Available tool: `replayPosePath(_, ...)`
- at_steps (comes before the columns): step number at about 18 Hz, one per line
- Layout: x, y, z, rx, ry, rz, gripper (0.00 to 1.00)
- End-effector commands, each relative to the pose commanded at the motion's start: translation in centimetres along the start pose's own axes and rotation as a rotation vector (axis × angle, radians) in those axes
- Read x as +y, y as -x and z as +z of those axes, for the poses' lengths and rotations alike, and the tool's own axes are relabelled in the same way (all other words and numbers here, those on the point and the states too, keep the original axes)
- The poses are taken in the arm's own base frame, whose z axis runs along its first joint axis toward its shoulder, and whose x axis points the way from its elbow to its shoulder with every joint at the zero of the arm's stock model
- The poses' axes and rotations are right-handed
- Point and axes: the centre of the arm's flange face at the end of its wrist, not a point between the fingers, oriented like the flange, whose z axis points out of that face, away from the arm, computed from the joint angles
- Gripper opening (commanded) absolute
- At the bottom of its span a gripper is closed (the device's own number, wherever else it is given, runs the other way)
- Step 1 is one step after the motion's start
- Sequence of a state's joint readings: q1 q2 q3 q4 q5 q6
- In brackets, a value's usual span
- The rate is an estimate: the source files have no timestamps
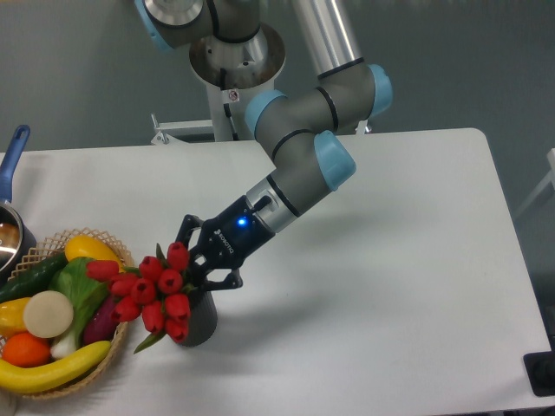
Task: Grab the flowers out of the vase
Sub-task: 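Lower the open gripper around the tulip stems above the vase rim, then close the gripper on the tulip stems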
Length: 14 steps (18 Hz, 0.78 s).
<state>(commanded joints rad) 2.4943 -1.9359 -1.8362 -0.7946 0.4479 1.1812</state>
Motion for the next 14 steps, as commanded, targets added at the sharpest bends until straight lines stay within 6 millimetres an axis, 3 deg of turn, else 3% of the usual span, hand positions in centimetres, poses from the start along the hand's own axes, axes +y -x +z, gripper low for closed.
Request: replayPosePath(14,-6.1,-1.1,-3.2,-0.042,-0.053,-0.030,0.00)
